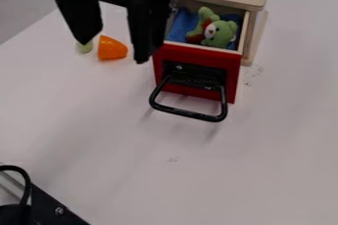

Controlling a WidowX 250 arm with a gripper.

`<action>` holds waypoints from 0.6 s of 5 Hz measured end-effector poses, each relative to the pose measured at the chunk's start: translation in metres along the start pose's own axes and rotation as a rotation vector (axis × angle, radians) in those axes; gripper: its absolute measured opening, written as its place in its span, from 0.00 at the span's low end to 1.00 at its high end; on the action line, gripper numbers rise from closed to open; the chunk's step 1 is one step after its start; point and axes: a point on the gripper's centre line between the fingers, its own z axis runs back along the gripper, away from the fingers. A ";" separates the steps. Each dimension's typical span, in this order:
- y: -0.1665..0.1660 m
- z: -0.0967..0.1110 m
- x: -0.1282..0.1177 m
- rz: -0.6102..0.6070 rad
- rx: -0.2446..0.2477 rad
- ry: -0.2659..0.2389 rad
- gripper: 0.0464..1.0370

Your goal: Closed the drawer

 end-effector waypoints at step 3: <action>0.004 -0.065 0.044 0.017 0.005 -0.150 0.96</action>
